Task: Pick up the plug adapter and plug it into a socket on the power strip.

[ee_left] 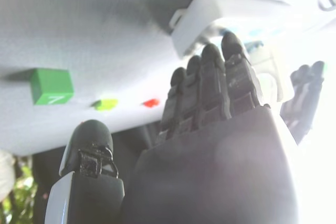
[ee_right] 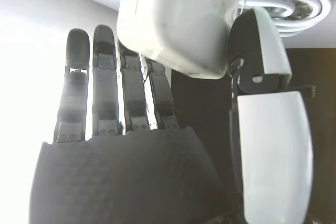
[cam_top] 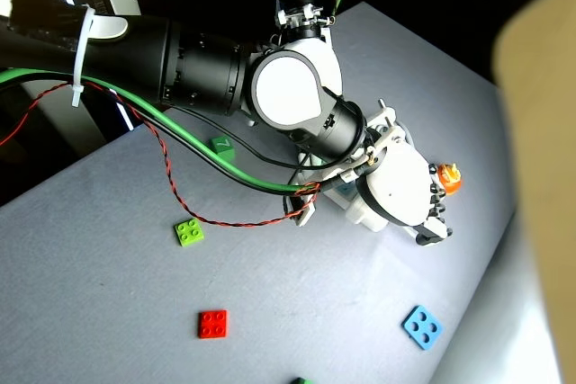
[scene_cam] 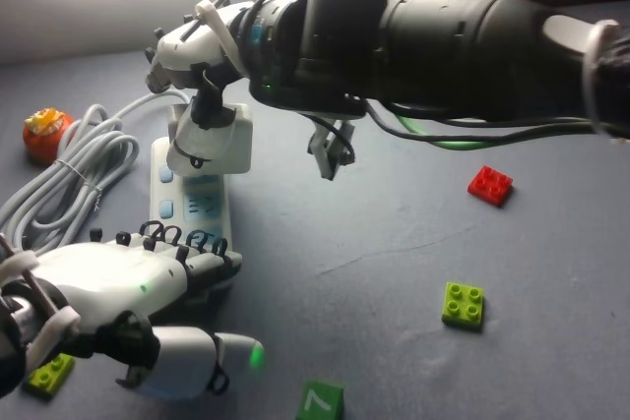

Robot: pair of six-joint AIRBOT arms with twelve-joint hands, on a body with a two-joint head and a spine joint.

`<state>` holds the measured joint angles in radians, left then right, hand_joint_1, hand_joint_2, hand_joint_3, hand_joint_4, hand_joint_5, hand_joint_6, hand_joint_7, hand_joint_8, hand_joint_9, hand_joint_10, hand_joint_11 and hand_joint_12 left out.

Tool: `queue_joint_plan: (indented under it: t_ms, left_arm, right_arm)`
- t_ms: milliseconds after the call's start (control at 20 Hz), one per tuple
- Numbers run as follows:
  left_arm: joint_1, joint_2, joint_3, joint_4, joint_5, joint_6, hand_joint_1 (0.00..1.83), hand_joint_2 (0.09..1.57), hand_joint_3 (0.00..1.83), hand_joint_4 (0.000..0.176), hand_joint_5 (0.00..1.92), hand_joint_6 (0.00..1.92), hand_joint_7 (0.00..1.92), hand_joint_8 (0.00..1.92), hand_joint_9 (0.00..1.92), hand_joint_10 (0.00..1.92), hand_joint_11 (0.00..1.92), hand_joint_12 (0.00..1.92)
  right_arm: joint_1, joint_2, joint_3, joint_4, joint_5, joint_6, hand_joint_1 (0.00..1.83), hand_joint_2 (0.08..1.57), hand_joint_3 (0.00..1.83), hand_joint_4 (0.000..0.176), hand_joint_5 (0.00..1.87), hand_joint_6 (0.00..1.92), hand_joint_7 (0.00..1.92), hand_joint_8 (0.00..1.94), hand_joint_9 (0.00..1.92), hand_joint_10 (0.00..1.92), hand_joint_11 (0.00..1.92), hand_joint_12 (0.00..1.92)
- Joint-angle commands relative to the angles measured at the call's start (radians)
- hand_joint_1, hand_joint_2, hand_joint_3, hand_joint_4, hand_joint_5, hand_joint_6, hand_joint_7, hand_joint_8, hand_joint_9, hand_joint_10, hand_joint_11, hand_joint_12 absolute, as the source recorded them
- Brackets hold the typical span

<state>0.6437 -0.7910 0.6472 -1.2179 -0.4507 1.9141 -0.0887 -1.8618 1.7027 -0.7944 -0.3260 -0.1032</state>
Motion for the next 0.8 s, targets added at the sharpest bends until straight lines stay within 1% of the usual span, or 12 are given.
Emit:
queue_joint_plan:
  t_ms: [0, 50, 150, 200, 300, 350, 400, 450, 500, 550, 600, 750]
  left_arm:
    - [-0.015, 0.014, 0.0, 0.033, -0.035, 0.0, 0.0, 1.26, 0.0, 0.0, 0.06, 0.0, 0.06, 0.0, 0.05, 0.0, 0.0, 0.15]
    - [-0.017, 0.018, 0.001, 0.033, -0.029, 0.0, 0.0, 1.26, 0.0, 0.0, 0.06, 0.0, 0.06, 0.0, 0.05, 0.0, 0.0, 0.15]
    - [-0.026, 0.031, 0.004, 0.033, -0.014, 0.0, 0.0, 1.27, 0.0, 0.0, 0.05, 0.0, 0.05, 0.0, 0.05, 0.0, 0.0, 0.18]
    - [-0.033, 0.039, 0.005, 0.033, -0.01, 0.0, 0.0, 1.26, 0.0, 0.0, 0.03, 0.0, 0.04, 0.0, 0.03, 0.0, 0.0, 0.14]
    - [-0.049, 0.057, 0.011, 0.033, 0.017, 0.006, 0.0, 1.26, 0.0, 0.0, 0.03, 0.0, 0.04, 0.0, 0.05, 0.0, 0.0, 0.18]
    - [-0.055, 0.066, 0.015, 0.033, 0.034, 0.006, 0.0, 1.26, 0.0, 0.0, 0.03, 0.0, 0.04, 0.0, 0.05, 0.0, 0.0, 0.18]
    - [-0.061, 0.077, 0.018, 0.033, 0.046, 0.006, 0.0, 1.27, 0.0, 0.0, 0.05, 0.0, 0.06, 0.0, 0.07, 0.0, 0.0, 0.23]
    - [-0.069, 0.085, 0.023, 0.033, 0.06, 0.007, 0.0, 1.27, 0.0, 0.0, 0.05, 0.0, 0.06, 0.0, 0.07, 0.0, 0.0, 0.23]
    - [-0.079, 0.094, 0.027, 0.033, 0.075, 0.013, 0.0, 1.26, 0.0, 0.0, 0.05, 0.0, 0.05, 0.0, 0.06, 0.0, 0.0, 0.22]
    - [-0.091, 0.104, 0.032, 0.033, 0.092, 0.016, 0.0, 1.27, 0.0, 0.0, 0.06, 0.0, 0.06, 0.0, 0.07, 0.0, 0.0, 0.23]
    - [-0.109, 0.116, 0.039, 0.033, 0.116, 0.02, 0.0, 1.26, 0.0, 0.0, 0.03, 0.0, 0.04, 0.0, 0.05, 0.0, 0.0, 0.17]
    - [-0.153, 0.15, 0.054, 0.033, 0.174, 0.021, 0.0, 1.26, 0.0, 0.0, 0.05, 0.01, 0.06, 0.01, 0.06, 0.01, 0.0, 0.19]
  right_arm:
    - [0.024, 0.015, -0.018, -0.022, 0.06, 0.003, 0.75, 1.03, 0.0, 0.0, 0.31, 0.0, 0.37, 0.0, 0.35, 0.0, 0.0, 0.92]
    - [0.027, 0.027, -0.034, -0.022, 0.057, 0.006, 0.75, 1.03, 0.0, 0.0, 0.31, 0.0, 0.37, 0.0, 0.35, 0.0, 0.0, 0.92]
    - [0.037, 0.065, -0.079, -0.022, 0.051, 0.013, 0.78, 1.02, 0.0, 0.0, 0.3, 0.0, 0.35, 0.0, 0.33, 0.0, 0.0, 0.86]
    - [0.042, 0.09, -0.105, -0.022, 0.048, 0.014, 0.79, 0.97, 0.0, 0.0, 0.27, 0.0, 0.3, 0.0, 0.28, 0.0, 0.0, 0.79]
    - [0.053, 0.155, -0.185, -0.022, 0.049, 0.009, 0.78, 0.95, 0.0, 0.0, 0.24, 0.0, 0.27, 0.0, 0.25, 0.0, 0.0, 0.71]
    - [0.055, 0.195, -0.231, -0.022, 0.049, 0.009, 0.77, 0.95, 0.0, 0.0, 0.24, 0.0, 0.27, 0.0, 0.25, 0.0, 0.0, 0.71]
    - [0.053, 0.239, -0.283, -0.047, 0.05, 0.032, 0.8, 0.95, 0.0, 0.0, 0.24, 0.0, 0.27, 0.0, 0.25, 0.0, 0.0, 0.71]
    - [0.046, 0.286, -0.339, -0.164, 0.05, 0.119, 0.8, 0.95, 0.0, 0.0, 0.24, 0.0, 0.27, 0.0, 0.25, 0.0, 0.0, 0.71]
    - [0.038, 0.329, -0.386, -0.244, 0.047, 0.17, 0.82, 0.94, 0.0, 0.0, 0.23, 0.0, 0.26, 0.0, 0.25, 0.0, 0.0, 0.68]
    - [0.032, 0.372, -0.437, -0.286, 0.045, 0.187, 0.81, 0.94, 0.0, 0.0, 0.23, 0.0, 0.26, 0.0, 0.24, 0.0, 0.0, 0.67]
    - [0.028, 0.429, -0.495, -0.292, 0.046, 0.191, 0.81, 0.93, 0.0, 0.0, 0.24, 0.0, 0.25, 0.0, 0.24, 0.0, 0.0, 0.65]
    - [0.022, 0.559, -0.607, -0.294, 0.083, 0.25, 0.8, 0.91, 0.0, 0.0, 0.25, 0.0, 0.27, 0.0, 0.25, 0.0, 0.0, 0.68]
